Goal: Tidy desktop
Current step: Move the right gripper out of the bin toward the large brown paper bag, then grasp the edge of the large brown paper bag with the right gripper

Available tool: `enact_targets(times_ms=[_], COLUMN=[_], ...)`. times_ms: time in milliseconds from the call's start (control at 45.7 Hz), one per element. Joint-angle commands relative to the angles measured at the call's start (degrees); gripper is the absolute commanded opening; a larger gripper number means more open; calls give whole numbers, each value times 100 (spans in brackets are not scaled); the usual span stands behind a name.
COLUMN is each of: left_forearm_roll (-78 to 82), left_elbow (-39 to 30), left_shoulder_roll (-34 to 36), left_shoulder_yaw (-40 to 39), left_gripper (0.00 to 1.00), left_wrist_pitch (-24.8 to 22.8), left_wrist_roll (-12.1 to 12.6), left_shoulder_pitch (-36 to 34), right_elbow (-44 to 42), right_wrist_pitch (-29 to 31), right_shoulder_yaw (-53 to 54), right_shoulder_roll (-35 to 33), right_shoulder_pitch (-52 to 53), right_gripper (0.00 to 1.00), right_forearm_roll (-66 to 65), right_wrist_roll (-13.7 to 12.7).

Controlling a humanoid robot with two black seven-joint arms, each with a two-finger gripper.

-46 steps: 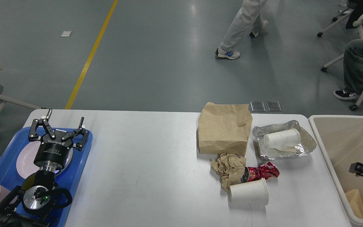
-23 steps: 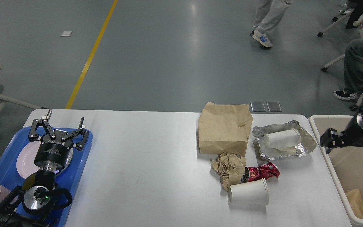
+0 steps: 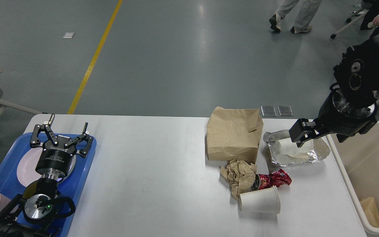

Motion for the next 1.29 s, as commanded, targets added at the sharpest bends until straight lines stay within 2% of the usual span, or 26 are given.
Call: enact_targets(times_ms=[0,153,241,482,1007,1094,1269], left_forearm_roll=[0,0,0,0,0,0,0], left_elbow=[0,0,0,0,0,0,0], left_shoulder_roll=[0,0,0,0,0,0,0], left_shoulder_yaw=[0,0,0,0,0,0,0], left_gripper=[96,96,96,96,96,96,96], left_wrist_pitch=[0,0,0,0,0,0,0], left_wrist_roll=[0,0,0,0,0,0,0], left_shoulder_pitch=[-6,-6,-6,-6,-6,3,3], right_elbow=[-17,-377,-895,-2670,-7539,-7857,-7848], right_wrist_pitch=[-306,-886,-1185,-1256,-1616,-1651,-1941], right_shoulder_yaw=[131,333,525,1141,1396,1414,1669], right_shoulder_roll=[46,46,55,90,1900,2059,2085], right_shoulder_pitch=[-192,-631,-1131,-2485,-6264,-6590,-6661], right_gripper=[100,100,100,100,100,100,100], right_forearm_roll=[62,27,35,44,18,18,27], right_wrist_roll=[1,1,1,1,9,9,18])
